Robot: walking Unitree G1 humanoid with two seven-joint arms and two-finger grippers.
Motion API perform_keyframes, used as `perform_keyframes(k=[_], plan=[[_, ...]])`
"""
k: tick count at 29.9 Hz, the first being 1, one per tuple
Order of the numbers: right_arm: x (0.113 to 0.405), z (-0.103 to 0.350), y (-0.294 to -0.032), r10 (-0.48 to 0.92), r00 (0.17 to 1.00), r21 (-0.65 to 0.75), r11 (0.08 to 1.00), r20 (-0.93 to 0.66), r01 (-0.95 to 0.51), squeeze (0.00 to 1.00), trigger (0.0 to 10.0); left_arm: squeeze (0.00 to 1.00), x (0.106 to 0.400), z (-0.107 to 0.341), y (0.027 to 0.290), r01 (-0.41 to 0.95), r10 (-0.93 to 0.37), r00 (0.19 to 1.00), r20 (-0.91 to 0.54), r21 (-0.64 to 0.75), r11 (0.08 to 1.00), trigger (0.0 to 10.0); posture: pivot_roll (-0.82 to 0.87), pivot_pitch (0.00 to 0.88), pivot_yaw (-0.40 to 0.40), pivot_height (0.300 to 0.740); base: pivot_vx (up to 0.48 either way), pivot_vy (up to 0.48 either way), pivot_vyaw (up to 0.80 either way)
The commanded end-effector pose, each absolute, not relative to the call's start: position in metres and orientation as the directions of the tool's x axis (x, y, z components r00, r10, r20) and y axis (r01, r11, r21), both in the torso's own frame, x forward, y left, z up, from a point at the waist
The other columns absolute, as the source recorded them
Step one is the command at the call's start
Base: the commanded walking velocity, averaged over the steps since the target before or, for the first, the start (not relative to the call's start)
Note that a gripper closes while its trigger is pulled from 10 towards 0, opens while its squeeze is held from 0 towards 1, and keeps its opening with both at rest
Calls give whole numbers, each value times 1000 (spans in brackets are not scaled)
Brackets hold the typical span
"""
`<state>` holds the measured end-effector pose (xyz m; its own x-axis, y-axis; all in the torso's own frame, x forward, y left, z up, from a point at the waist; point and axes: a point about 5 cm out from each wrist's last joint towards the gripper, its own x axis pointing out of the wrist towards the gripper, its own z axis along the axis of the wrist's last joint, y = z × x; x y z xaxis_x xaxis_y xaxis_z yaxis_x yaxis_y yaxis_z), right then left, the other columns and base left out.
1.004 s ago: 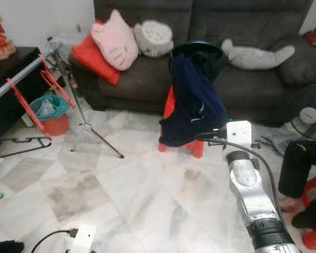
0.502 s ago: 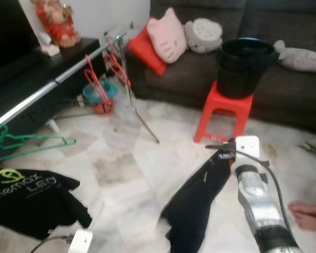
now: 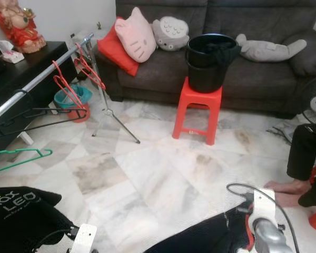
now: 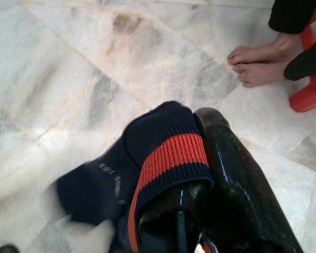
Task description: Hang hanger
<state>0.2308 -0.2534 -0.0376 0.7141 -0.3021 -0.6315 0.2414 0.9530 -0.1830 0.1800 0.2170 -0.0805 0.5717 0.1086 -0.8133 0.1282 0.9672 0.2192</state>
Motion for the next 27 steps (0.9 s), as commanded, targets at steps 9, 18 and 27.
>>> perform_keyframes(k=[9,18,27], plan=[[227,-45,-244,-281,696,-114,954,-661,277,0,10000,0,177,-81,223,132,123,553,-824,232,964,10000,-94,0,42,740,0,0,0],[211,-58,-241,-334,619,-14,887,-711,462,0,10000,0,175,-82,223,143,115,547,-829,228,963,10000,-94,0,44,740,0,0,0],[195,-68,-239,-335,575,41,839,-746,543,0,10000,0,172,-83,223,145,110,541,-834,221,965,10000,-96,0,39,740,0,0,0]])
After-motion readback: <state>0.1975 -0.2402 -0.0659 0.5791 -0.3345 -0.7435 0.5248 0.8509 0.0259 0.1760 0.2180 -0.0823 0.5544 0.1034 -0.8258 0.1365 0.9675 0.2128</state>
